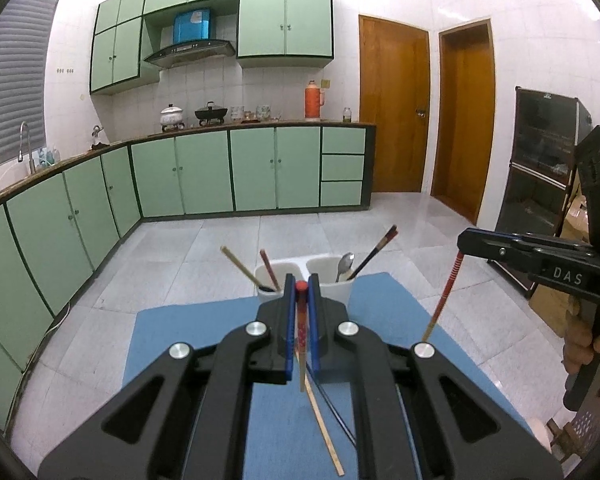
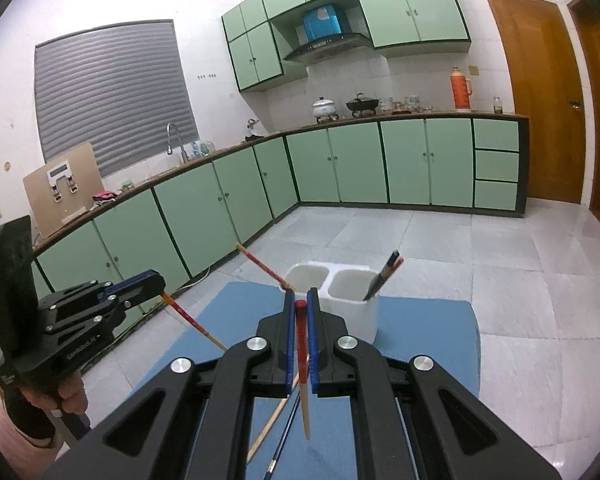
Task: Organize utensils
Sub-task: 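Lift both chopsticks, lower them into the white holder and open both grippers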
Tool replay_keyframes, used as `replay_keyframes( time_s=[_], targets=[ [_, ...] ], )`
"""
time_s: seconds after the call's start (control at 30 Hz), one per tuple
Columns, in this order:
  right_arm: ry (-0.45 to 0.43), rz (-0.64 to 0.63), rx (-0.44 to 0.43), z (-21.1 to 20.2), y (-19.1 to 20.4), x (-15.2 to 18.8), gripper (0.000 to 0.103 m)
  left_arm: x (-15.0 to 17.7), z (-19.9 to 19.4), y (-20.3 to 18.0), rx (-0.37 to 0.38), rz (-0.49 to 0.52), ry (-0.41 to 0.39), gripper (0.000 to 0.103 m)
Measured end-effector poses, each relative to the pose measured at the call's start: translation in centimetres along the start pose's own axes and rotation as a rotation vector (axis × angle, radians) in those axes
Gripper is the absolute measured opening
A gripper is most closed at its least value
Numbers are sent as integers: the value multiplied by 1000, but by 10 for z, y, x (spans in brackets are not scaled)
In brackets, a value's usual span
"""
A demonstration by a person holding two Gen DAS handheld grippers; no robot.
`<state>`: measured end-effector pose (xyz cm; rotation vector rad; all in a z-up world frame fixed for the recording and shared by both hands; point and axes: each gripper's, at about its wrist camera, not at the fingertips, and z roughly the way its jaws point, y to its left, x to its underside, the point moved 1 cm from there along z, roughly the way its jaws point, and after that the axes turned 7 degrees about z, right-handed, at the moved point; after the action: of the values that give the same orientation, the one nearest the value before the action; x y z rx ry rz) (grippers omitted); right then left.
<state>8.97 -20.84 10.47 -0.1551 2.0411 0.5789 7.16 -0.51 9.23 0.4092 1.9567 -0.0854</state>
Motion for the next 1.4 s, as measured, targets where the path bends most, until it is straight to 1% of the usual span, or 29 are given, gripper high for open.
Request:
replay_keyframes(
  time_s=[0.2, 0.43, 0.5, 0.53, 0.63, 0.77, 0.9, 1.03, 1.17, 1.27, 1.3, 1.4],
  targets=[
    [-36, -26, -25, 0, 6, -24, 6, -24, 0, -1, 11, 11, -53, 5],
    [-110, -67, -29, -2, 15, -66, 6, -59, 6, 0, 13, 6, -119, 5],
    [-128, -65, -27, 0, 14, -79, 6, -68, 10, 3, 22, -16, -133, 5],
    [-137, -63, -24, 2, 14, -86, 6, -75, 15, 6, 30, -35, -142, 5],
    [-163, -52, -14, 10, 10, -106, 6, -90, 22, 12, 16, -50, -167, 5],
    [-195, -56, 30, 24, 5, -124, 6, -106, 36, 16, -15, -37, -187, 5],
    [-200, -46, 48, 50, -5, -136, 6, -109, 63, 21, -33, -37, -171, 5],
    [-183, -26, 54, 79, -17, -138, 6, -102, 99, 29, -33, -44, -118, 5],
    [-136, -9, 62, 112, -30, -128, 6, -93, 126, 33, -31, -46, -74, 5],
    [-104, -3, 56, 129, -36, -117, 6, -85, 141, 37, -30, -47, -48, 5],
    [-95, -4, 55, 131, -37, -109, 6, -83, 147, 38, -27, -49, -37, 5],
    [-71, -7, 52, 140, -40, -100, 6, -77, 157, 42, -25, -51, -13, 5]
  ],
)
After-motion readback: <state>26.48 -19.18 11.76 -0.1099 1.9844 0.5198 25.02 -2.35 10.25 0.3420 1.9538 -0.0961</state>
